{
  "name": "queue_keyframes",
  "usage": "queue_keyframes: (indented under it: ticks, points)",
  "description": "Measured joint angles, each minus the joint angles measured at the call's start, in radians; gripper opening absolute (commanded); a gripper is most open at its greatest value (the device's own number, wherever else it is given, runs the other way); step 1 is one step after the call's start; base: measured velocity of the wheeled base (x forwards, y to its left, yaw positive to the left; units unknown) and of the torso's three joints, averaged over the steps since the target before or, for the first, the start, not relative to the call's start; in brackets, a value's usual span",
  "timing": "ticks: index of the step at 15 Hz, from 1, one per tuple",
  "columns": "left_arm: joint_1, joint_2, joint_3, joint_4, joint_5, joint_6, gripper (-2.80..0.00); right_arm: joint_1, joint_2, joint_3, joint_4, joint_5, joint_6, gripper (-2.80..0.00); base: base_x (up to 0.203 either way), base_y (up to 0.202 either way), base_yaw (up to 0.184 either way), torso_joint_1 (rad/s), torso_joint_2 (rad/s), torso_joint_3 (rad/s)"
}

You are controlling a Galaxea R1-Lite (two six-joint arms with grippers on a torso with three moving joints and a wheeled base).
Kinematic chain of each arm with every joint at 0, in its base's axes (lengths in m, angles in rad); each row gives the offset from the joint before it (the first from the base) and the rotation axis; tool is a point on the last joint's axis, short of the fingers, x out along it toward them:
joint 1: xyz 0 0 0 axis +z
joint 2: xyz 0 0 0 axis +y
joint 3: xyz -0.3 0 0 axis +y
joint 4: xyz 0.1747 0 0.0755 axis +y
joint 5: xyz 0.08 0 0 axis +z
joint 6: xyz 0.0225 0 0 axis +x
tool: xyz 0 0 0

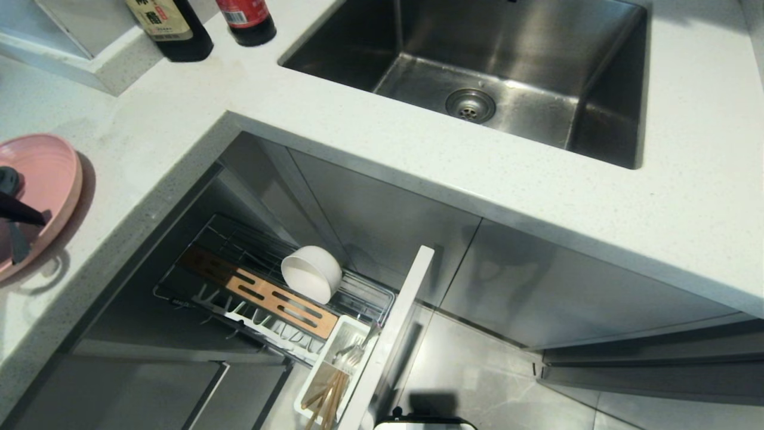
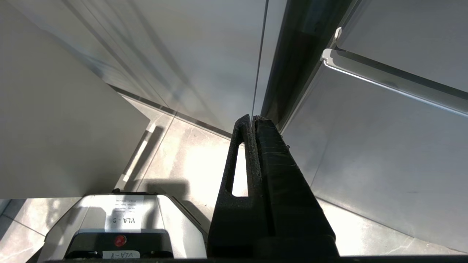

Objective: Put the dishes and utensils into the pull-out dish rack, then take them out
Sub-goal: Pick up the spoon and place it in the cupboard

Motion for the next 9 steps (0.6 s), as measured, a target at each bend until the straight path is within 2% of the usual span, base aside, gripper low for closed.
queue_keyframes:
  ticks: [9]
  points:
    - [0.001,0.000,0.004,-0.005,0.000,0.001,-2.80,0.000,0.000,0.000,0.000,0.000,0.000,-2.80,0.000,0.000,0.000,0.000,0.00,0.000]
